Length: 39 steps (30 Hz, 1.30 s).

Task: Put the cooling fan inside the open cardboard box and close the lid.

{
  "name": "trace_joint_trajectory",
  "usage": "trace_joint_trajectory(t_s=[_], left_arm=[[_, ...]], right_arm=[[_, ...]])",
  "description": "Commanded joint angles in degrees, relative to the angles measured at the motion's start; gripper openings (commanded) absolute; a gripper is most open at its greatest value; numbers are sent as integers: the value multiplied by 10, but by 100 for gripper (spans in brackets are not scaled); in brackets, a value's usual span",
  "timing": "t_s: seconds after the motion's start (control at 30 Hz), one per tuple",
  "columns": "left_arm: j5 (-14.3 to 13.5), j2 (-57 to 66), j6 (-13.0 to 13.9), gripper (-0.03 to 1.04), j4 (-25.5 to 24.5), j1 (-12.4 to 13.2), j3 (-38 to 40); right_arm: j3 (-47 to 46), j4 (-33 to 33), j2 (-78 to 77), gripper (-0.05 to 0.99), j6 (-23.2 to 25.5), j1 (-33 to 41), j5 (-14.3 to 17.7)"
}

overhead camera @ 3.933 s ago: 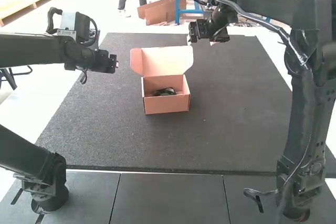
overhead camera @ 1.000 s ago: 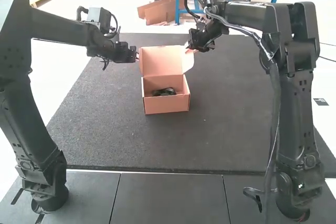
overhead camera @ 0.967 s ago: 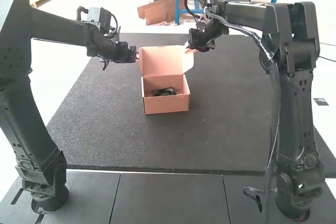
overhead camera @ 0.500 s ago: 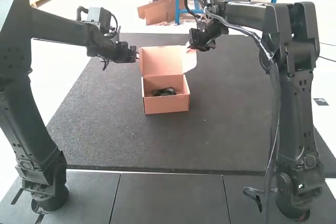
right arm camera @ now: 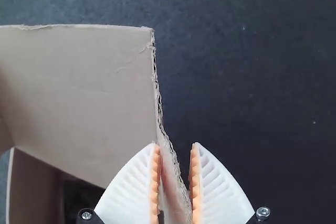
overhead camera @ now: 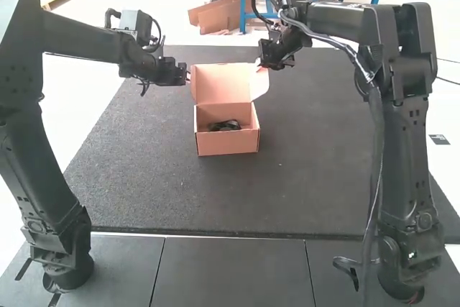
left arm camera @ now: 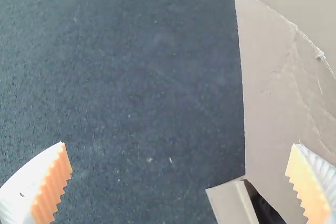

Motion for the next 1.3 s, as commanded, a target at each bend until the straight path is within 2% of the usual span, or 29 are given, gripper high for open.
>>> trace_joint_trajectory(t_s=[0.0, 0.27, 0.47, 0.73, 1.27], left_arm=[[6, -13, 2, 97, 4, -4, -5], [6, -13, 2, 97, 27, -3, -4], [6, -14, 2, 97, 33, -6, -2], [6, -13, 1, 97, 32, -15, 0], [5, -39, 3, 97, -5, -25, 3]], right_arm=[[14, 3, -45, 12, -5, 11, 10], [14, -2, -48, 8, -15, 25, 11], [13, -8, -56, 1, -16, 36, 27], [9, -39, -66, -1, -21, 41, 31], [-77, -28, -110, -1, -22, 61, 25]])
